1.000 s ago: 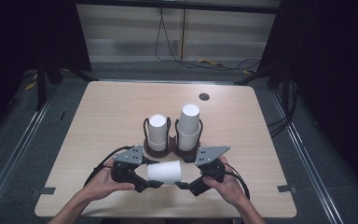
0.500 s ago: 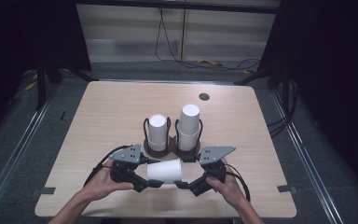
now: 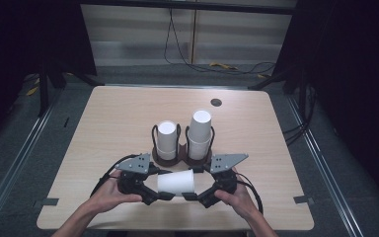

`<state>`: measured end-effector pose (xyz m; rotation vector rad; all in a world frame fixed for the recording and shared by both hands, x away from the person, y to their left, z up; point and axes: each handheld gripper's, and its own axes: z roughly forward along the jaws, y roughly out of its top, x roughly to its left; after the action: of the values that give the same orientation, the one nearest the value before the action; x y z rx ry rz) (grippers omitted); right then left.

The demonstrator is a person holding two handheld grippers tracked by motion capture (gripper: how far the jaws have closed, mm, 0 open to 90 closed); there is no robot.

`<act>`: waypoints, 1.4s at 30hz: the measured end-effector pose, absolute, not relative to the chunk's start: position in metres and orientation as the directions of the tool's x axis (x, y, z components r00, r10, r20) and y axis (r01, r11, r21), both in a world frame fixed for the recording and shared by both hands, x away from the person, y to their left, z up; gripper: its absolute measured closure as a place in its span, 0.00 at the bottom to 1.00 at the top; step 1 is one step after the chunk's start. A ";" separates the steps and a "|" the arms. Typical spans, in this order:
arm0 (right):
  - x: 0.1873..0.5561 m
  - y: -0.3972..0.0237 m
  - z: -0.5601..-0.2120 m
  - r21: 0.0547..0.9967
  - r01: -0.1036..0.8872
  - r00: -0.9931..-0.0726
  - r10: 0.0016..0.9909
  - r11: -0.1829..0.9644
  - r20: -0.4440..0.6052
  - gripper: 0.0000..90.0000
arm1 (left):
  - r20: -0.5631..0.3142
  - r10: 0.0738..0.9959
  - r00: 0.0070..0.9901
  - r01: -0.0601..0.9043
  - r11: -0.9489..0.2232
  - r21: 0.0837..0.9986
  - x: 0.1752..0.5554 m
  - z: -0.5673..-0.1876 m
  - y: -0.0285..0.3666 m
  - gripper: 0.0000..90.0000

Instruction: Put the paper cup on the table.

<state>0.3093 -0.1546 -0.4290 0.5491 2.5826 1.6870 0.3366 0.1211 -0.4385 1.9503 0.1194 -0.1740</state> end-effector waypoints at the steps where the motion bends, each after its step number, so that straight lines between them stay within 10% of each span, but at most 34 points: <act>1: 0.309 -0.155 -0.429 0.889 0.285 -0.938 0.295 0.358 0.182 0.16 | -0.178 0.002 0.984 0.166 -0.370 0.914 0.337 -0.438 0.121 0.35; 24: 0.311 -0.153 -0.428 0.886 0.288 -0.947 0.242 0.362 0.209 0.25 | -0.188 -0.035 0.982 0.163 -0.355 0.920 0.338 -0.441 0.123 0.34; 42: 0.313 -0.162 -0.425 0.868 0.323 -0.931 0.292 0.378 0.219 0.25 | -0.164 0.104 0.981 0.193 -0.417 0.889 0.338 -0.449 0.127 0.17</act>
<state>0.3132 -0.1621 -0.4255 0.5875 2.6321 1.6675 0.3376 0.1272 -0.4486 2.0041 0.2100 -0.0995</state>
